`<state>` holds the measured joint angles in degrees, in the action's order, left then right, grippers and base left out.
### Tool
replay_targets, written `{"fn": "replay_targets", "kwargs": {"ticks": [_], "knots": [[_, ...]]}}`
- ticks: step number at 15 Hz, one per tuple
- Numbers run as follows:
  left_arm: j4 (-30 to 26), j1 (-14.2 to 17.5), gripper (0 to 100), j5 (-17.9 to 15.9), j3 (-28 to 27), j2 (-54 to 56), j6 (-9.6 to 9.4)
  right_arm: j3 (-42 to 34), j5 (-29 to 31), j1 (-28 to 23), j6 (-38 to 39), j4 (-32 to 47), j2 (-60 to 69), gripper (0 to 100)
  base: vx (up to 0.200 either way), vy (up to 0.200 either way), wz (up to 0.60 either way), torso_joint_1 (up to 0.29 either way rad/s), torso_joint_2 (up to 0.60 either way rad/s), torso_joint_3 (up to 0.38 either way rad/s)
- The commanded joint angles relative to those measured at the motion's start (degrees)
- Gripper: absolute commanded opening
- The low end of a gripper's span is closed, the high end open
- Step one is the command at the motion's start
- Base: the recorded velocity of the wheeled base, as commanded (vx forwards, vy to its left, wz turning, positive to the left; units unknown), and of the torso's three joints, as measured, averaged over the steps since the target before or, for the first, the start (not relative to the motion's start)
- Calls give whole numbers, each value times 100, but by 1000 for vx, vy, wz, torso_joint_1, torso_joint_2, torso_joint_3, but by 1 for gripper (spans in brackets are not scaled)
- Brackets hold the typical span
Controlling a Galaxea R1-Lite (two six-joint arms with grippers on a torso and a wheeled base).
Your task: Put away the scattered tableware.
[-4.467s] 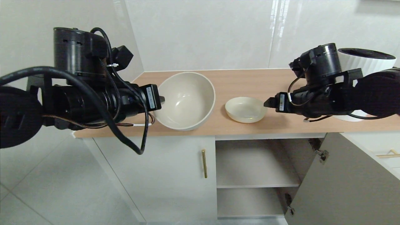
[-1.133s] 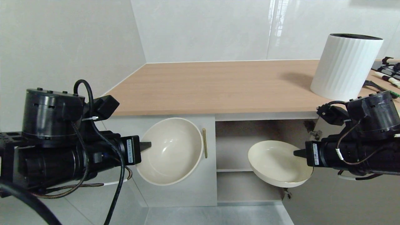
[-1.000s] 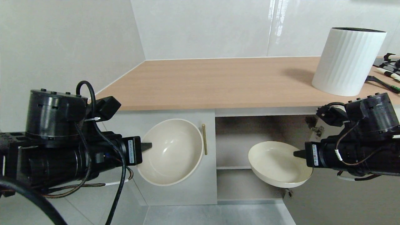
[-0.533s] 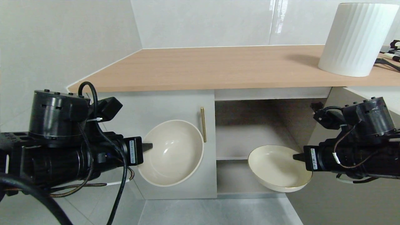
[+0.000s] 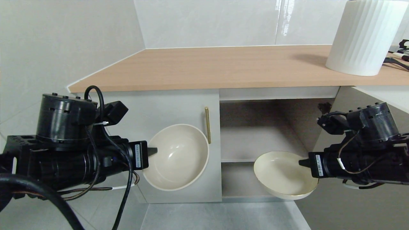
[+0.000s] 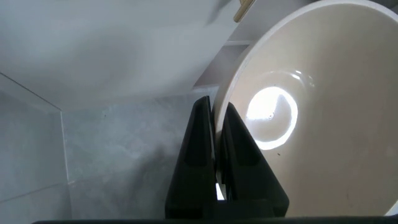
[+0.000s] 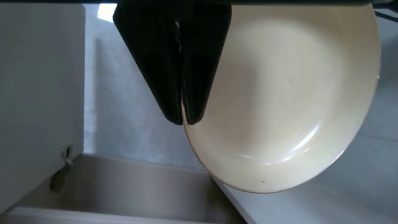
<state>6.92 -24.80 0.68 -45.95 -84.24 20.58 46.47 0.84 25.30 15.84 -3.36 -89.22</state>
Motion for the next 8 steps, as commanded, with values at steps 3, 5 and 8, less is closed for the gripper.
{"fn": "replay_targets", "kwargs": {"ticks": [3,5,8], "knots": [[2,1,0,2,-2,-102,8,99,74,2,-133,-1079,-1660,0,0,0,0,0,0,0],[2,1,0,2,-2,-102,8,257,399,10,42,-1773,-2442,0,0,0,0,0,0,0],[2,1,0,-7,-2,-146,8,837,514,-33,526,-2072,-3365,0,0,0,0,0,0,0]]}}
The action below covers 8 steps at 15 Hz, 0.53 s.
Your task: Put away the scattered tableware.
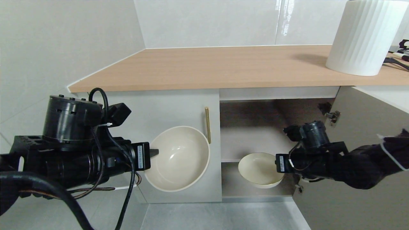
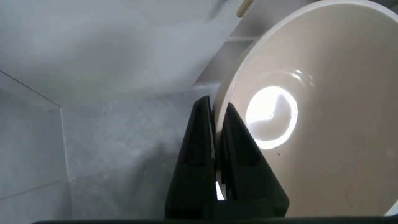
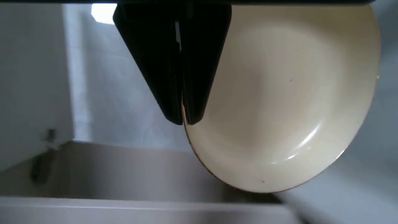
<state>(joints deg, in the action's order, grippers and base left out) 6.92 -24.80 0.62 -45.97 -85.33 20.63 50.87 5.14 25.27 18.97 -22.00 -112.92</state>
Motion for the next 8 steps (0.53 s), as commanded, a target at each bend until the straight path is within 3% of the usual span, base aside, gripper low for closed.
{"fn": "replay_targets", "kwargs": {"ticks": [1,5,8], "knots": [[2,1,0,-1,0,-45,3,564,206,-119,300,-331,-1215,0,0,0,0,0,0,0],[2,1,0,8,0,-62,3,1294,593,-321,362,-419,-1830,0,0,0,0,0,0,0],[2,1,0,8,9,-97,3,2014,1384,-470,397,-507,-2445,0,0,0,0,0,0,0]]}}
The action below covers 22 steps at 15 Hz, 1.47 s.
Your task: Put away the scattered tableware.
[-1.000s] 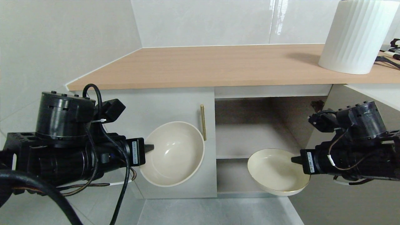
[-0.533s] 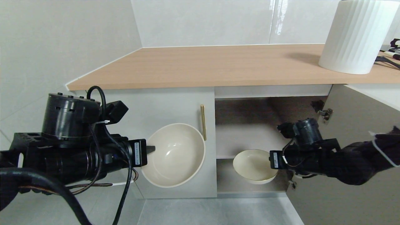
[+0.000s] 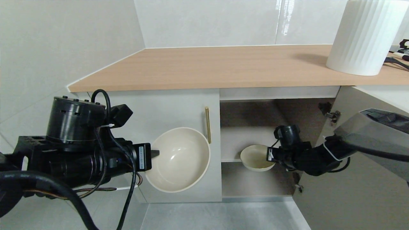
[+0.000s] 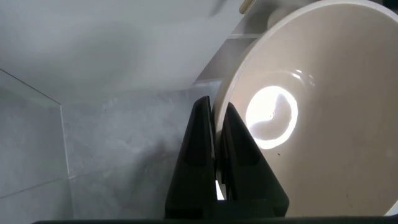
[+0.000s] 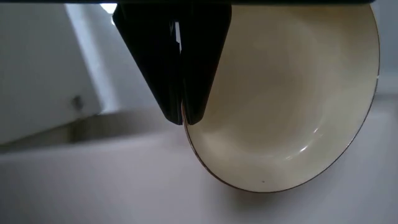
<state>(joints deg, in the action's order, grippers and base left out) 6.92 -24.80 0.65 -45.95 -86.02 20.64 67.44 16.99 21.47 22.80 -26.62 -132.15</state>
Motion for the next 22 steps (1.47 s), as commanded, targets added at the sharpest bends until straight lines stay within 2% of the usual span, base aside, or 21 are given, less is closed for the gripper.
{"fn": "replay_targets", "kwargs": {"ticks": [1,9,22], "knots": [[2,1,0,6,-2,-47,2,446,261,-116,14,-80,-602,0,0,0,0,0,0,0],[2,1,0,14,-2,-126,2,1500,964,-380,190,-89,-1243,0,0,0,0,0,0,0],[11,1,0,14,-2,-170,2,2239,1166,-389,181,-71,-1630,0,0,0,0,0,0,0]]}}
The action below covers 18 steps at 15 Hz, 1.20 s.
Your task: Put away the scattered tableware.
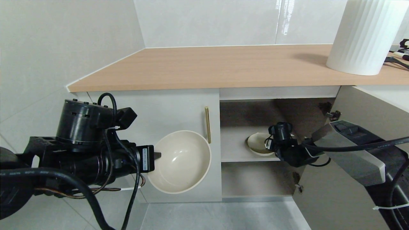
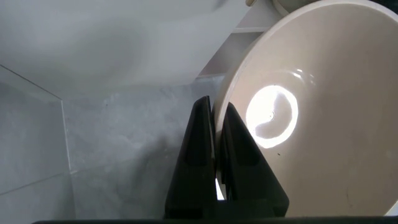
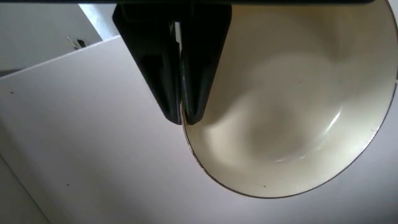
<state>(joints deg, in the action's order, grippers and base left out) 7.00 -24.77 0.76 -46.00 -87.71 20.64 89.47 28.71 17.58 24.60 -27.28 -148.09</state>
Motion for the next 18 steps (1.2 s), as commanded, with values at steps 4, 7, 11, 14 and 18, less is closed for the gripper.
{"fn": "replay_targets", "kwargs": {"ticks": [4,7,11,14,18], "knots": [[3,7,0,4,-6,-44,2,18,38,44,142,-23,87,100,0,0,0,0,0,0],[65,7,0,-5,-41,-150,-7,-852,-58,193,352,12,1010,100,0,0,0,0,0,0],[478,-124,0,-5,-41,-607,-60,-2408,-1605,562,238,1006,3093,100,0,0,0,0,0,0],[487,-414,0,21,-129,-932,-104,-2381,-2089,791,229,2359,4157,100,0,0,0,0,0,0],[487,-792,0,258,-261,-1477,-157,-2645,-2115,1731,-149,3264,5308,100,0,0,0,0,0,0]]}}
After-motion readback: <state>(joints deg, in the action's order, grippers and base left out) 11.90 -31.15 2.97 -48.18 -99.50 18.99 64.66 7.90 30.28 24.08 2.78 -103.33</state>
